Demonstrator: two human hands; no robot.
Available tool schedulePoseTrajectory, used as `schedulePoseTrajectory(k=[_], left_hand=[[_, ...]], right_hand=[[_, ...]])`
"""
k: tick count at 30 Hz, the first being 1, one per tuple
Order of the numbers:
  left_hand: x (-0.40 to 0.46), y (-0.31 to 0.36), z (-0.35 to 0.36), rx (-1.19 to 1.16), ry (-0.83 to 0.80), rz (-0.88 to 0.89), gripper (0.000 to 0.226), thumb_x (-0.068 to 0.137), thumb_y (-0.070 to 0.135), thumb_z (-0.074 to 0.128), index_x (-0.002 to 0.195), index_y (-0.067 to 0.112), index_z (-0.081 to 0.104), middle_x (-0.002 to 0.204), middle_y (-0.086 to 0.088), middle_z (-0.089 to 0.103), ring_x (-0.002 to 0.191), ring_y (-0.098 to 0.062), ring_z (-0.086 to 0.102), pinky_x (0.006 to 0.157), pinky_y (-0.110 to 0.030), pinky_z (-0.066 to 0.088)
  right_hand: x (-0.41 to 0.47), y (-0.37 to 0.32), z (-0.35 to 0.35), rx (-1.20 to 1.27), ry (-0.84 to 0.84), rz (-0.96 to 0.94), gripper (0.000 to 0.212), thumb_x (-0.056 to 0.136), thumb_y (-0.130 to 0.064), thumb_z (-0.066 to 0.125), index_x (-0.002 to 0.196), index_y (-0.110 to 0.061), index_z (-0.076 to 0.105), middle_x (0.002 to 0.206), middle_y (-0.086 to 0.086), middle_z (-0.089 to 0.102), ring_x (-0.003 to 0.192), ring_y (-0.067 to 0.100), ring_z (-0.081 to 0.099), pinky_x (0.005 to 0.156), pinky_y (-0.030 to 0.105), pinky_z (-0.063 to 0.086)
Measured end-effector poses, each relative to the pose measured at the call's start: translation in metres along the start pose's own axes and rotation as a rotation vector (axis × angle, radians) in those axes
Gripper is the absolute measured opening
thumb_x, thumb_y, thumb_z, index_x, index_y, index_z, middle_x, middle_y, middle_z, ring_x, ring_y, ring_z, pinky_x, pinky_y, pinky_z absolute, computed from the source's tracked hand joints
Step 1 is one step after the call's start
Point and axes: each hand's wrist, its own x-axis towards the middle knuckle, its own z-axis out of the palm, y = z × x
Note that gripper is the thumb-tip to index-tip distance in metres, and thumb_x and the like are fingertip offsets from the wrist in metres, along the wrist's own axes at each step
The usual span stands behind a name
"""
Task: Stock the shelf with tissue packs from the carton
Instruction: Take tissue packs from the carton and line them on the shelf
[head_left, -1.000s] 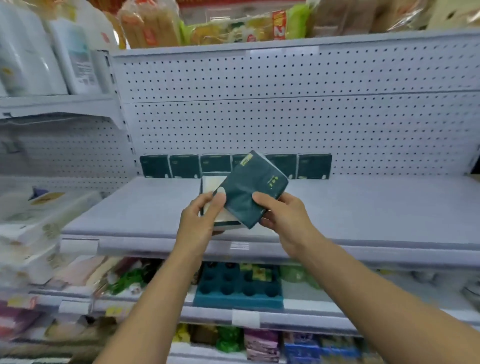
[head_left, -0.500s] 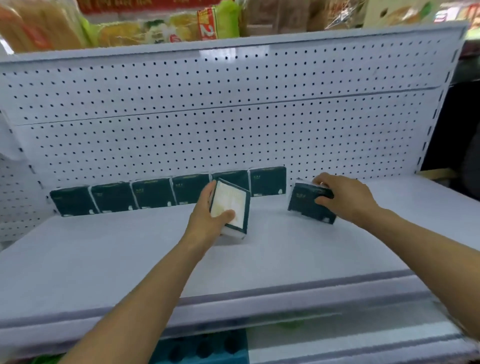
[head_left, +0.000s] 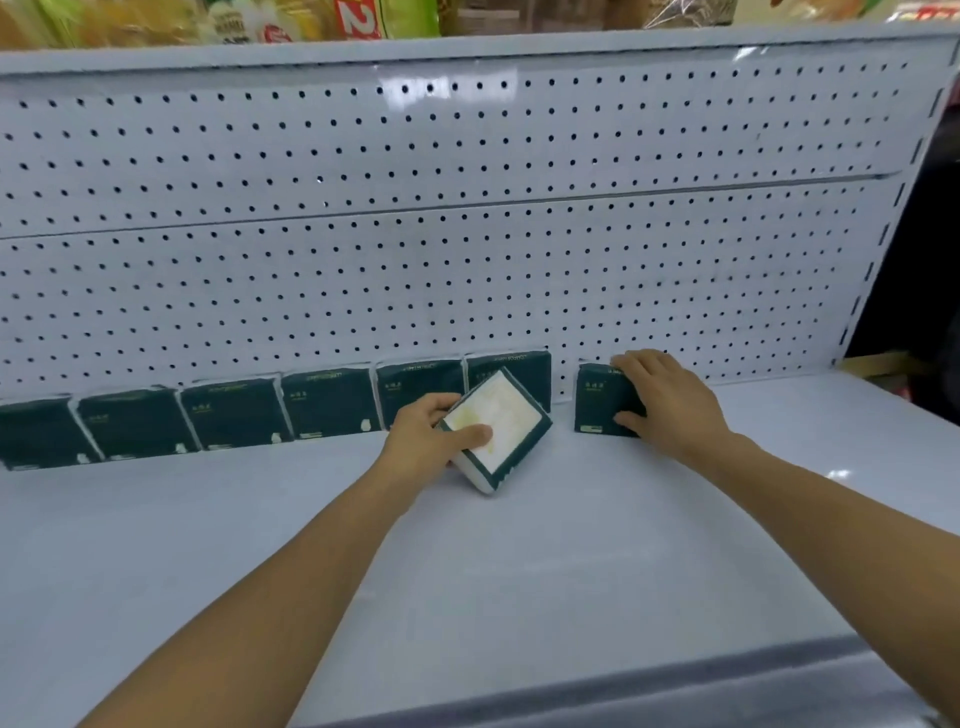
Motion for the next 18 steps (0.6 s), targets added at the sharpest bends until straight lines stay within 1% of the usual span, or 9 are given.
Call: schedulePoseTrajectory(k=[2, 5, 7, 9, 11, 13, 16, 18], left_hand=[[0.005, -0.002, 0.003, -0.001, 0.005, -0.013, 0.053, 0.078, 0.017, 0.083, 0.126, 0.020, 0.059, 0.116, 0.003, 0.066, 0.095, -0.017, 0.068, 0.071, -0.026, 0.057], [0.013, -0.005, 0.009, -0.021, 0.016, -0.053, 0.051, 0.078, 0.019, 0.084, 0.124, 0.021, 0.062, 0.111, 0.000, 0.069, 0.096, -0.020, 0.069, 0.083, -0.035, 0.060], [0.016, -0.005, 0.013, -0.023, 0.030, -0.072, 0.047, 0.077, 0.020, 0.084, 0.120, 0.022, 0.063, 0.108, -0.002, 0.070, 0.096, -0.022, 0.070, 0.089, -0.041, 0.058], [0.020, -0.007, 0.016, -0.026, 0.045, -0.074, 0.045, 0.077, 0.021, 0.084, 0.116, 0.024, 0.064, 0.106, -0.003, 0.071, 0.096, -0.023, 0.070, 0.091, -0.044, 0.057], [0.021, -0.007, 0.020, -0.030, 0.055, -0.073, 0.042, 0.076, 0.022, 0.085, 0.114, 0.026, 0.065, 0.104, -0.002, 0.072, 0.097, -0.023, 0.070, 0.093, -0.045, 0.056], [0.023, -0.007, 0.024, -0.037, 0.064, -0.077, 0.042, 0.076, 0.022, 0.085, 0.114, 0.025, 0.066, 0.104, -0.001, 0.072, 0.097, -0.022, 0.070, 0.093, -0.045, 0.056], [0.023, -0.005, 0.029, -0.032, 0.074, -0.085, 0.045, 0.077, 0.023, 0.084, 0.118, 0.024, 0.065, 0.105, -0.001, 0.071, 0.097, -0.021, 0.070, 0.093, -0.044, 0.056], [0.023, -0.004, 0.032, -0.033, 0.080, -0.088, 0.044, 0.078, 0.023, 0.084, 0.118, 0.024, 0.065, 0.102, -0.001, 0.070, 0.095, -0.020, 0.069, 0.093, -0.043, 0.056]], right_hand=[[0.014, 0.008, 0.009, -0.001, 0.022, -0.044, 0.070, 0.081, -0.028, 0.076, 0.140, -0.016, 0.043, 0.144, 0.005, 0.042, 0.132, 0.026, 0.039, 0.095, 0.042, 0.044], [0.032, 0.017, 0.017, -0.009, 0.048, -0.110, 0.069, 0.080, -0.030, 0.076, 0.139, -0.016, 0.042, 0.149, 0.003, 0.036, 0.135, 0.025, 0.035, 0.095, 0.042, 0.046], [0.042, 0.020, 0.023, 0.002, 0.071, -0.159, 0.070, 0.079, -0.029, 0.077, 0.139, -0.016, 0.043, 0.153, 0.003, 0.032, 0.140, 0.023, 0.028, 0.101, 0.043, 0.043], [0.049, 0.022, 0.029, 0.012, 0.078, -0.186, 0.074, 0.082, -0.029, 0.075, 0.144, -0.016, 0.038, 0.158, 0.002, 0.025, 0.144, 0.021, 0.021, 0.108, 0.042, 0.038], [0.053, 0.023, 0.035, 0.028, 0.062, -0.184, 0.079, 0.087, -0.031, 0.069, 0.152, -0.017, 0.026, 0.163, -0.002, 0.014, 0.149, 0.020, 0.012, 0.111, 0.040, 0.034], [0.055, 0.024, 0.040, 0.050, 0.068, -0.187, 0.081, 0.090, -0.033, 0.066, 0.155, -0.019, 0.020, 0.164, -0.005, 0.009, 0.149, 0.019, 0.010, 0.111, 0.039, 0.035], [0.056, 0.025, 0.046, 0.061, 0.111, -0.212, 0.082, 0.090, -0.031, 0.067, 0.155, -0.016, 0.020, 0.164, -0.002, 0.009, 0.150, 0.019, 0.009, 0.115, 0.041, 0.030], [0.059, 0.026, 0.049, 0.026, 0.127, -0.215, 0.084, 0.089, -0.031, 0.066, 0.156, -0.014, 0.018, 0.164, 0.000, 0.006, 0.150, 0.020, 0.006, 0.118, 0.046, 0.023]])
